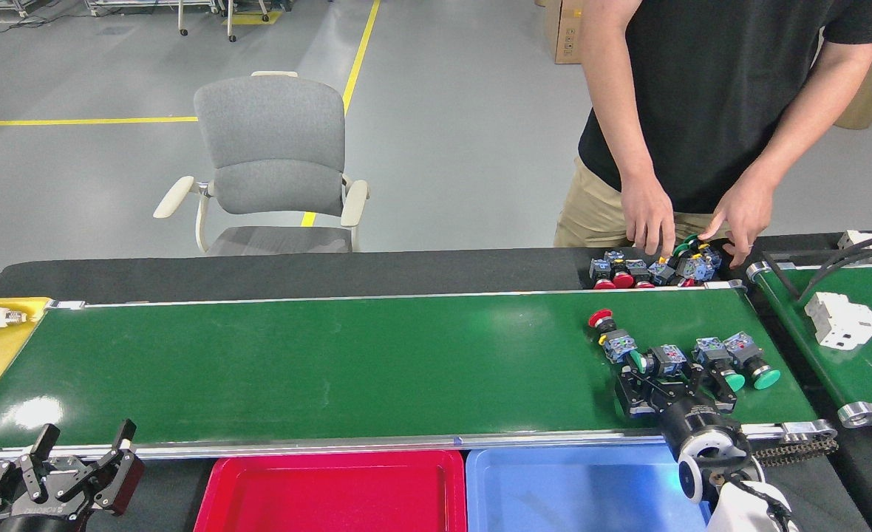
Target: Pick switch part from conveyor to tray
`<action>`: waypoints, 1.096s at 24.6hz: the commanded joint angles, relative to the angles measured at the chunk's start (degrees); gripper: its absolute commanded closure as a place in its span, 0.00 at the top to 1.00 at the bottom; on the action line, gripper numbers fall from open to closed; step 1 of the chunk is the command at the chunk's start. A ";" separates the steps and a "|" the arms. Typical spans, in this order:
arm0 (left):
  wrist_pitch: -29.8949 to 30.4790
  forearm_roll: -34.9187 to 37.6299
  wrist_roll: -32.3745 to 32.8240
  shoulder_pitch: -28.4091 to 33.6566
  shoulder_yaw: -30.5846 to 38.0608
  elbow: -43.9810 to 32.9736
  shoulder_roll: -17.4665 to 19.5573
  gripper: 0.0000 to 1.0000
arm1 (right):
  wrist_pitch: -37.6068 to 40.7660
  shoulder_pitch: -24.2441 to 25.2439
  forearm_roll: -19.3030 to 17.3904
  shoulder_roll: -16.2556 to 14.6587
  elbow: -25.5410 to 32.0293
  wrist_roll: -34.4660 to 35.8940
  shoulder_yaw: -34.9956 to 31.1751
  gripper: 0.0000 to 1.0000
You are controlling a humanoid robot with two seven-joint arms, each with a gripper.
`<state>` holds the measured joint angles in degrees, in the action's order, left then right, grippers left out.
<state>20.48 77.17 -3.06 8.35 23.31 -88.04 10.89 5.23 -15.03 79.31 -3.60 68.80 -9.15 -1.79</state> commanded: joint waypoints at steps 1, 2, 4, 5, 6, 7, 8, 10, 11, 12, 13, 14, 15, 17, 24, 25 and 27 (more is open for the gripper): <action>0.00 0.09 -0.19 -0.17 0.42 -0.73 0.80 1.00 | 1.97 -0.61 -0.12 -0.27 3.35 0.89 1.87 0.21; 0.00 0.09 -0.19 -0.08 0.42 -0.82 0.80 1.00 | 2.94 -0.35 -0.21 -0.18 4.85 1.33 3.37 0.21; 0.00 0.09 -0.19 0.27 0.42 -0.91 0.80 1.00 | 6.37 1.67 -0.21 -0.18 10.21 4.14 9.43 0.21; 0.00 0.09 -0.19 0.27 0.42 -0.82 0.80 1.00 | 7.42 2.20 -0.21 -0.10 11.70 5.20 11.45 0.22; 0.08 0.09 -0.19 0.36 0.42 -0.91 0.80 1.00 | 9.45 2.46 -0.21 0.08 13.11 6.52 14.88 0.25; 0.00 0.09 -0.19 0.36 0.42 -0.82 0.80 1.00 | 11.38 2.46 -0.21 0.61 13.55 7.39 18.40 0.28; 0.00 0.09 -0.19 0.36 0.42 -0.73 0.80 1.00 | 13.31 2.46 -0.21 1.48 13.73 7.83 21.90 0.35; 0.08 0.09 -0.19 0.44 0.42 -0.73 0.80 1.00 | 15.42 2.46 0.06 3.68 13.81 8.62 27.36 0.72; 0.17 0.09 -0.19 0.44 0.42 -0.73 0.80 1.00 | 15.69 2.46 0.23 4.74 13.81 8.71 30.26 1.00; 0.26 0.09 -0.19 0.44 0.42 -0.73 0.89 1.00 | 15.95 2.37 0.23 5.27 13.46 8.71 32.72 1.00; 0.35 0.09 -0.19 0.36 0.25 -0.64 0.89 1.00 | 15.95 2.37 0.23 5.27 13.29 8.71 34.83 1.00; 0.35 0.09 -0.11 0.27 -0.10 -0.64 0.89 1.00 | 16.04 2.37 0.14 5.18 13.29 8.71 35.98 1.00; 0.44 0.09 -0.02 0.18 -0.28 -0.73 0.89 1.00 | 16.13 2.46 0.06 5.18 13.37 8.71 36.24 1.00; 0.52 0.09 -0.02 0.27 -0.28 -0.73 0.98 1.00 | 16.04 2.29 -0.21 5.27 13.73 8.71 36.06 1.00; 0.70 0.09 -0.02 1.50 -0.02 -0.99 0.98 1.00 | 15.25 15.56 -5.57 2.10 21.46 11.00 11.37 1.00; 0.70 0.09 -0.02 1.76 -0.10 -0.99 0.98 1.00 | 15.34 21.61 -5.74 2.36 24.53 11.35 3.82 1.00; 1.05 0.09 0.07 1.76 -0.28 -1.17 0.98 1.00 | 15.16 29.01 -5.74 4.74 26.56 14.25 -4.72 1.00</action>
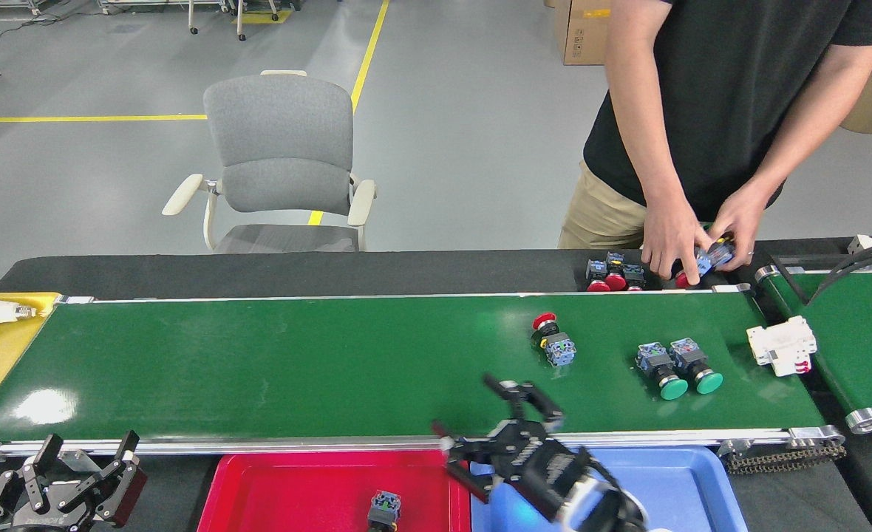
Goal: Pick switch part from conveyor to tray
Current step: 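Grasp the green-capped push button on the belt with the right gripper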
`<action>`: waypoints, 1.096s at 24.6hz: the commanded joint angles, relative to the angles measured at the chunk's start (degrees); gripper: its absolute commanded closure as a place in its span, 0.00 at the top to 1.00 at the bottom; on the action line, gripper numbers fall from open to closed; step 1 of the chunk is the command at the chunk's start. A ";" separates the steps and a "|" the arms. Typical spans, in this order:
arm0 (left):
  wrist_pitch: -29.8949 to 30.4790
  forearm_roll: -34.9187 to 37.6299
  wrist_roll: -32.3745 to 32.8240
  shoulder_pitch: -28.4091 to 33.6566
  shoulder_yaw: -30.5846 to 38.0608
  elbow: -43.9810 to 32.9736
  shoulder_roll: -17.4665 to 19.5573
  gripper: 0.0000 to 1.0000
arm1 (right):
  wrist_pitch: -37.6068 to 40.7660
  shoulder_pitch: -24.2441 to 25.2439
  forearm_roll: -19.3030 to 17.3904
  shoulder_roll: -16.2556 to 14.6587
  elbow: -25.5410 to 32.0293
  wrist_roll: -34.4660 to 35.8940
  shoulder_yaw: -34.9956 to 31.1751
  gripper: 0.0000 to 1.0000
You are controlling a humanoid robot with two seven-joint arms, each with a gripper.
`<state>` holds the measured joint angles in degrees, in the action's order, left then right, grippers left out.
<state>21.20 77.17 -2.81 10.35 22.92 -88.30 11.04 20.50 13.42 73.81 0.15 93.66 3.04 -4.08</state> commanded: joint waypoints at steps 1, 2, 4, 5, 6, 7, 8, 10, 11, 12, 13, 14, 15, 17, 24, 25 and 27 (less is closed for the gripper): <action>0.68 0.08 0.00 -0.24 0.19 -0.91 0.83 1.00 | -0.20 1.96 -0.16 2.75 1.87 3.55 -5.77 1.00; 0.86 0.08 0.00 -0.24 0.19 -0.82 0.83 1.00 | -1.51 1.96 0.19 3.54 1.70 3.55 -7.43 1.00; 0.95 0.17 0.09 -0.94 0.02 -0.55 0.91 1.00 | -8.20 0.11 0.98 3.02 1.35 3.46 -7.52 1.00; 0.86 0.17 0.09 -1.03 -0.16 -0.47 0.91 1.00 | -10.91 -1.38 1.77 2.23 1.26 3.29 -7.44 1.00; 0.86 0.17 0.09 -1.20 -0.16 -0.47 0.91 1.00 | -12.85 -2.87 3.18 1.26 0.91 2.76 -6.73 1.00; 0.86 0.17 0.09 -1.29 -0.16 -0.38 0.91 1.00 | -13.21 -3.84 4.15 0.73 0.38 1.70 -5.68 1.00; 0.77 0.17 0.09 -1.29 -0.25 -0.29 0.91 1.00 | -13.56 -5.16 5.03 0.47 -0.76 -0.05 -3.92 1.00; 0.77 0.17 0.09 -1.29 -0.25 -0.38 0.83 1.00 | -13.56 -8.14 5.55 0.03 -2.96 -3.57 -2.16 1.00; 0.77 0.17 0.09 -1.47 -0.16 -0.29 0.91 1.00 | -13.56 -9.46 5.73 -0.06 -3.93 -4.36 -1.46 1.00; 0.77 0.26 0.09 -1.56 -0.16 -0.29 0.83 1.00 | -13.56 -10.52 5.82 -0.06 -4.72 -4.71 -0.58 1.00; 0.77 0.26 0.09 -1.73 -0.16 -0.20 0.83 1.00 | -13.64 -12.28 6.26 0.03 -5.95 -4.98 0.91 1.00; 0.77 0.26 0.09 -1.82 -0.16 -0.12 0.91 1.00 | -14.08 -13.77 6.61 0.03 -7.44 -5.06 2.23 1.00; 0.77 0.26 0.09 -1.91 -0.16 -0.12 0.83 1.00 | -14.79 -14.74 6.70 0.12 -8.50 -5.15 3.02 1.00; 0.69 0.26 0.09 -2.08 -0.16 0.32 0.83 1.00 | -16.63 -17.28 6.70 0.03 -11.04 -5.68 6.01 1.00; 0.77 0.26 0.09 -2.61 -0.16 0.68 0.83 1.00 | -16.90 -19.13 6.70 -0.06 -13.60 -5.86 7.59 1.00; 0.77 0.26 0.09 -2.87 -0.16 0.76 0.83 1.00 | -16.90 -19.49 6.61 -0.06 -13.86 -5.86 7.59 1.00; 0.77 0.26 0.09 -3.31 -0.16 1.29 0.91 1.00 | -16.98 -20.89 6.70 0.12 -15.00 -5.86 8.29 1.00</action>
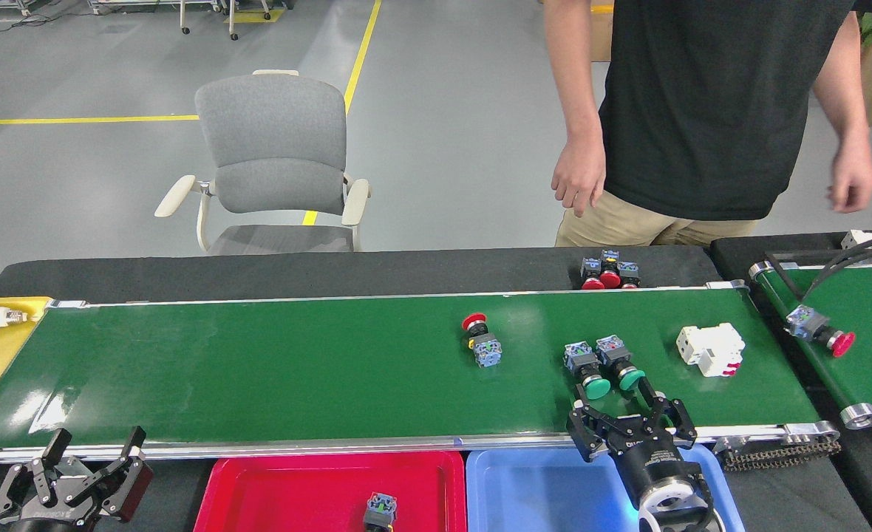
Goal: Pick switch part from conveyor to tray
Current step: 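Grasp the green-capped push button on the belt with the right gripper, then carry the button to the red tray and open the right gripper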
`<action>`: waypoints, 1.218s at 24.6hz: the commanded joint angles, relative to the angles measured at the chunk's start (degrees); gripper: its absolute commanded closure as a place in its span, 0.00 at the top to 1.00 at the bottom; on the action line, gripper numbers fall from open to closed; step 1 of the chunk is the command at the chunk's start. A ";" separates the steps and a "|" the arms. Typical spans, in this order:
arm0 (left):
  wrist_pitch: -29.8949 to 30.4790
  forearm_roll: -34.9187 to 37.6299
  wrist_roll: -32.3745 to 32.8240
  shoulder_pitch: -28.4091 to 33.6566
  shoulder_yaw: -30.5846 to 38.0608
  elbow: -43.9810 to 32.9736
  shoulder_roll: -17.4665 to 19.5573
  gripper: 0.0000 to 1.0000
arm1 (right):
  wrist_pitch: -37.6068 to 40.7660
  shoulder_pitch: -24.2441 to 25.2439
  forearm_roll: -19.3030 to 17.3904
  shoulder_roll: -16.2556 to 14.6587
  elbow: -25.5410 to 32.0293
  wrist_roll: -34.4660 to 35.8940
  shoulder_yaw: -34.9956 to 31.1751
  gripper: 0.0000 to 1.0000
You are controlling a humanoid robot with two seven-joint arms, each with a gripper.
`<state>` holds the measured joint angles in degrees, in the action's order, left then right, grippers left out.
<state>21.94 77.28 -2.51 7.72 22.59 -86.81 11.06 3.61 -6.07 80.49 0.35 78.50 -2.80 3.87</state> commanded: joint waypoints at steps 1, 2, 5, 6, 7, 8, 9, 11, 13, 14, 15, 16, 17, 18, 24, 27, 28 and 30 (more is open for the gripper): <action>0.03 0.16 -0.22 -0.78 0.18 0.06 0.89 1.00 | -0.18 -2.10 0.02 -0.09 -0.54 -0.01 0.96 1.00; 0.03 0.16 -0.22 -0.95 0.18 0.24 0.89 1.00 | -0.36 -2.98 0.02 -0.09 -1.59 -0.10 1.93 1.00; 0.03 0.16 -0.13 -1.48 0.18 0.59 1.51 1.00 | -0.98 -6.67 -0.07 0.96 -6.69 -0.72 3.86 0.98; 0.03 0.16 -0.13 -1.65 0.18 0.77 1.77 1.00 | -2.91 -8.61 0.02 1.84 -8.80 -0.80 4.65 0.90; 0.03 0.16 -0.13 -1.74 0.09 0.77 1.77 1.00 | -4.84 -10.37 0.02 2.02 -10.20 -0.80 5.97 0.74; 0.03 0.16 -0.13 -1.65 0.09 0.85 1.77 1.00 | -5.72 -11.42 0.02 1.84 -11.00 -0.80 7.29 0.57; 0.03 0.24 -0.13 -1.65 0.18 0.94 1.77 1.00 | -6.16 -12.39 -0.07 1.40 -11.61 -0.80 8.69 0.35; 0.03 0.16 -0.13 -1.65 0.18 1.03 1.86 1.00 | -5.90 -12.39 -0.33 0.09 -11.35 -0.80 10.10 0.18; 0.03 0.16 -0.13 -1.57 0.18 1.03 1.86 1.00 | -5.81 -12.04 -0.51 -0.53 -10.91 -0.72 10.89 0.11; 0.03 0.16 -0.13 -1.57 0.18 1.03 1.86 1.00 | -5.63 -11.77 -0.51 -0.62 -10.38 -0.63 11.24 0.10; 0.03 0.24 -0.13 -1.57 0.18 0.94 1.86 1.00 | -5.11 -11.42 -0.51 -0.62 -9.33 -0.63 11.86 0.10; 0.03 0.16 -0.13 -1.57 0.18 0.94 1.86 1.00 | -4.14 -10.54 -0.51 -0.62 -7.74 -0.45 12.47 0.09; 0.03 0.24 -0.13 -1.57 0.18 0.94 1.86 1.00 | -3.00 -9.31 -0.51 -0.62 -5.20 -0.36 13.09 0.09; 0.03 0.16 -0.13 -1.57 0.09 0.85 1.86 1.00 | -1.07 -7.56 -0.50 -0.62 -1.25 -0.28 13.70 0.10; -0.05 0.24 -0.04 -2.09 -1.93 0.41 1.42 1.00 | 26.61 1.06 -0.51 0.52 12.82 0.25 17.57 1.00; -0.67 0.24 0.84 -4.20 -7.11 -0.38 1.07 1.00 | 31.81 1.15 -0.42 1.84 11.07 0.08 17.75 1.00; -1.28 0.33 1.36 -4.91 -8.79 -1.08 0.98 1.00 | 31.72 1.15 -0.51 1.84 10.54 0.08 17.66 1.00; -5.15 0.33 2.77 -6.14 -14.32 -2.84 0.72 1.00 | 31.72 1.06 -0.86 1.84 10.45 0.16 16.17 1.00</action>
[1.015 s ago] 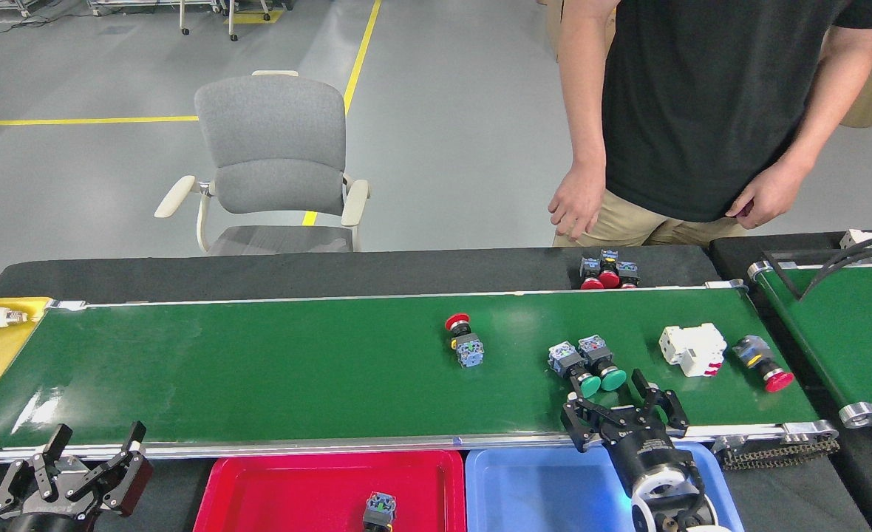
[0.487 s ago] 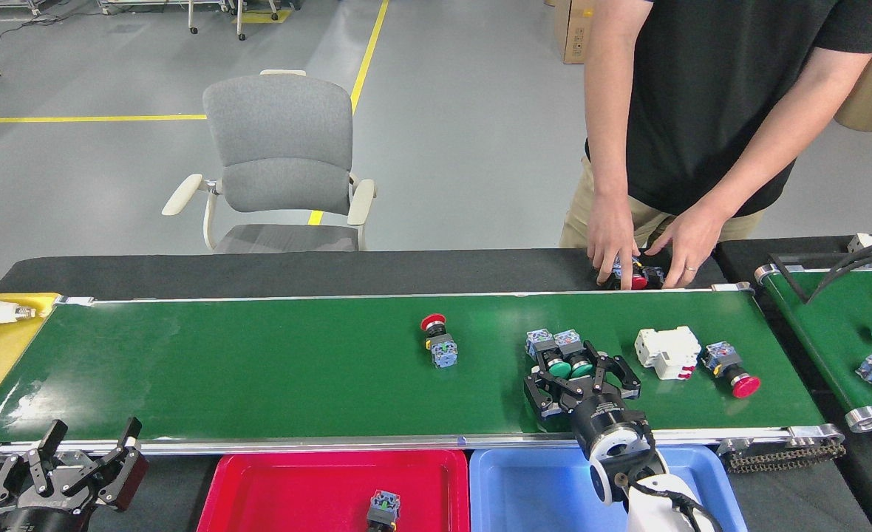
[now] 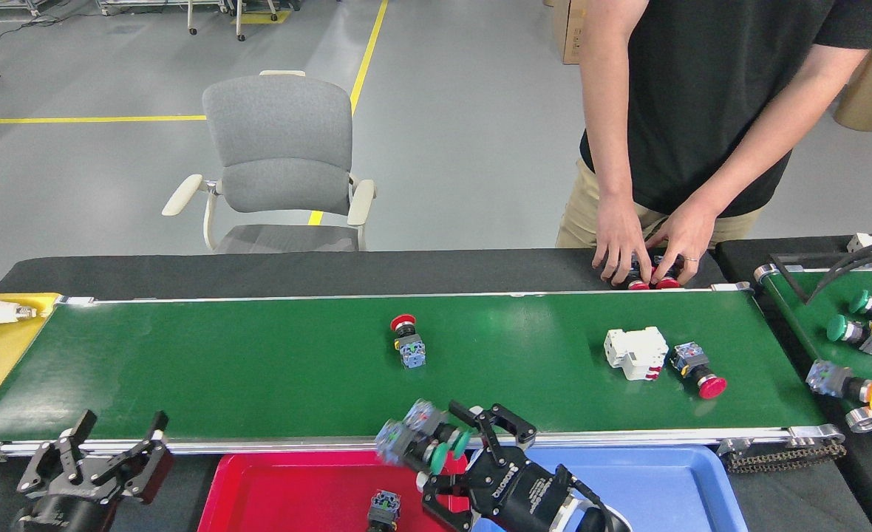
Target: Pick switch part from conveyor to tray
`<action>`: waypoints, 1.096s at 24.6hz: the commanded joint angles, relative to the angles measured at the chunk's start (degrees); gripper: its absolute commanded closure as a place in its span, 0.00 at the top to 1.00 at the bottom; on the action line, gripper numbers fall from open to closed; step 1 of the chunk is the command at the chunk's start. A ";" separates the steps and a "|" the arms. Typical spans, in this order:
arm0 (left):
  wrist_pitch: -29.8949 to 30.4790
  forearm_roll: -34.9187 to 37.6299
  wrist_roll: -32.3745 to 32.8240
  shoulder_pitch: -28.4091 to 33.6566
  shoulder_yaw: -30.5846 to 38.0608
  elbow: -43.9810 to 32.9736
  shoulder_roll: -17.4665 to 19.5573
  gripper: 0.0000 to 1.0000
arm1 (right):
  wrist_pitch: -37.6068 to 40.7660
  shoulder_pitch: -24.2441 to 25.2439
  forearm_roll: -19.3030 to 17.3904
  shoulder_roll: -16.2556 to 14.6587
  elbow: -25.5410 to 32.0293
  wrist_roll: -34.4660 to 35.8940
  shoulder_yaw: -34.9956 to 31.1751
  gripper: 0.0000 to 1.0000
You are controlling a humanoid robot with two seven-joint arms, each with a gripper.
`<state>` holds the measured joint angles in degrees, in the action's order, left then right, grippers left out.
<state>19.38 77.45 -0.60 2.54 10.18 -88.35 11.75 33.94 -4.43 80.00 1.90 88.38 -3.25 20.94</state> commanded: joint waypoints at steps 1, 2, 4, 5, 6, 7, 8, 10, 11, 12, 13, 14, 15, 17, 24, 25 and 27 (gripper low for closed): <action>-5.13 0.60 1.56 -1.75 -5.34 -1.82 -0.32 1.00 | 1.39 -0.23 -0.72 0.12 0.65 0.70 -3.27 1.00; -7.16 1.22 2.00 -2.54 -7.54 -1.91 -0.50 1.00 | 1.39 -0.05 -1.42 0.03 0.65 0.70 -5.74 1.00; -12.70 4.20 2.79 -6.05 -14.31 -1.56 -1.82 1.00 | 1.30 3.81 -3.27 0.29 0.65 0.79 -15.66 1.00; -14.37 5.43 3.41 -7.37 -16.86 -1.39 -3.13 1.00 | 1.30 6.27 -4.06 0.64 0.92 0.96 -20.67 1.00; -15.60 6.84 4.46 -8.25 -18.71 -1.12 -4.89 1.00 | 1.21 9.35 -4.59 1.35 1.36 1.40 -26.22 0.99; -16.04 7.63 5.34 -8.52 -19.50 -1.03 -6.12 1.00 | 0.51 11.55 -4.59 2.40 1.97 1.75 -29.82 0.99; -16.13 9.04 6.57 -8.78 -19.94 -0.59 -7.79 1.00 | -1.86 14.45 -4.59 4.25 3.11 2.28 -33.42 0.99; -16.13 11.41 7.63 -10.10 -20.03 0.72 -10.43 1.00 | -8.10 17.35 -4.41 4.86 4.70 2.72 -35.18 0.99; -16.13 12.47 7.72 -11.07 -20.03 2.57 -11.49 1.00 | -12.58 17.61 -4.06 4.34 5.14 2.72 -35.18 0.99; -16.13 12.73 7.63 -11.86 -20.03 4.06 -11.75 1.00 | -15.66 17.26 -3.88 3.98 5.22 2.72 -35.09 0.99; -16.13 12.73 7.72 -13.18 -20.03 6.09 -11.93 1.00 | -17.95 16.47 -3.18 3.72 5.14 2.72 -35.09 0.99; -16.22 12.73 7.72 -14.76 -19.94 8.46 -12.10 1.00 | -19.79 14.89 -1.77 3.02 5.05 2.72 -35.09 0.99; -16.30 12.64 7.63 -16.16 -19.76 10.66 -12.19 1.00 | -20.49 13.22 -0.45 2.31 4.70 2.46 -35.01 0.99; -16.39 12.47 7.63 -18.36 -19.67 14.00 -12.19 1.00 | -20.85 10.58 0.78 2.14 3.11 2.02 -33.34 0.99; -15.86 12.20 7.63 -20.21 -18.00 18.04 -12.10 1.00 | -28.76 -0.23 1.22 0.64 -7.87 0.70 -21.82 0.99; -15.86 12.20 7.63 -20.29 -18.00 18.48 -12.19 1.00 | -30.87 -1.99 1.22 0.64 -9.72 0.61 -19.45 0.97; -16.04 12.20 7.63 -21.00 -18.00 19.97 -12.10 1.00 | -34.38 -5.50 1.22 0.38 -12.62 0.52 -14.97 0.79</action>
<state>3.24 89.79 7.19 -17.02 -8.02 -68.41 -0.19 2.90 -8.14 81.19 2.75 76.30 -2.64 4.27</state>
